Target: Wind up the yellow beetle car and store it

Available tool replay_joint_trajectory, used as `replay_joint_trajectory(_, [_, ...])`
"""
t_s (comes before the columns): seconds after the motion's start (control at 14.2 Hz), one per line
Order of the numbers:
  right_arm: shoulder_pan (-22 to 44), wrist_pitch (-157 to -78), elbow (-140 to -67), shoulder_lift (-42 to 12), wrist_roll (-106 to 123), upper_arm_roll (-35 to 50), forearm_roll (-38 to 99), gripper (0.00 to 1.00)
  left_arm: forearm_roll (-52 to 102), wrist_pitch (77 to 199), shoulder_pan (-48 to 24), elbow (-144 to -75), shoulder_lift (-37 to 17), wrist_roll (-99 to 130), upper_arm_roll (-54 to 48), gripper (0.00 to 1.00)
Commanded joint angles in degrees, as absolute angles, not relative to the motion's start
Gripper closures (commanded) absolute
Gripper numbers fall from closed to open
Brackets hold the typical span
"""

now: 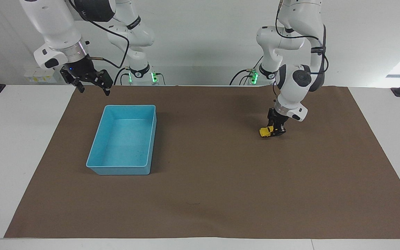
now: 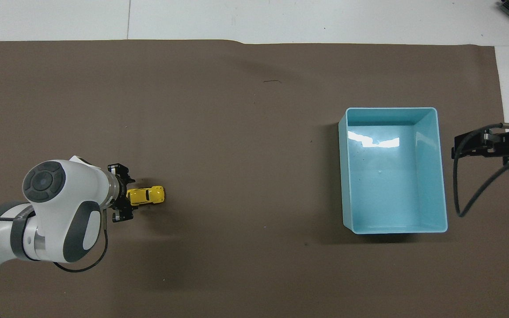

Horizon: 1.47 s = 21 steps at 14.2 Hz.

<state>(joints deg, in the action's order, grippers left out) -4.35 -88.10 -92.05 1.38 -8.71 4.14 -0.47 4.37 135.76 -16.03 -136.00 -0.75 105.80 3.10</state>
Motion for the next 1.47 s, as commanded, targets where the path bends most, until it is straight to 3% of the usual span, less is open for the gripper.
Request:
replay_joint_trajectory(0.0, [-5.2, -87.5, -91.8, 1.5, -7.8, 4.7, 0.5, 0.00, 4.1, 127.2, -15.1, -129.7, -0.4, 105.2, 2.7, 0.00])
replay_joint_trajectory(0.84, [-5.4, -87.0, -91.6, 1.4, -7.3, 4.6, -0.5, 0.00, 4.0, 121.8, -12.2, -117.5, 0.2, 101.6, 3.1, 0.00])
replay_joint_trajectory(1.4, [-2.7, -92.5, -92.0, -1.7, -9.5, 5.1, 0.6, 0.00, 4.0, 117.9, -11.1, -113.7, 1.6, 83.7, 3.2, 0.00])
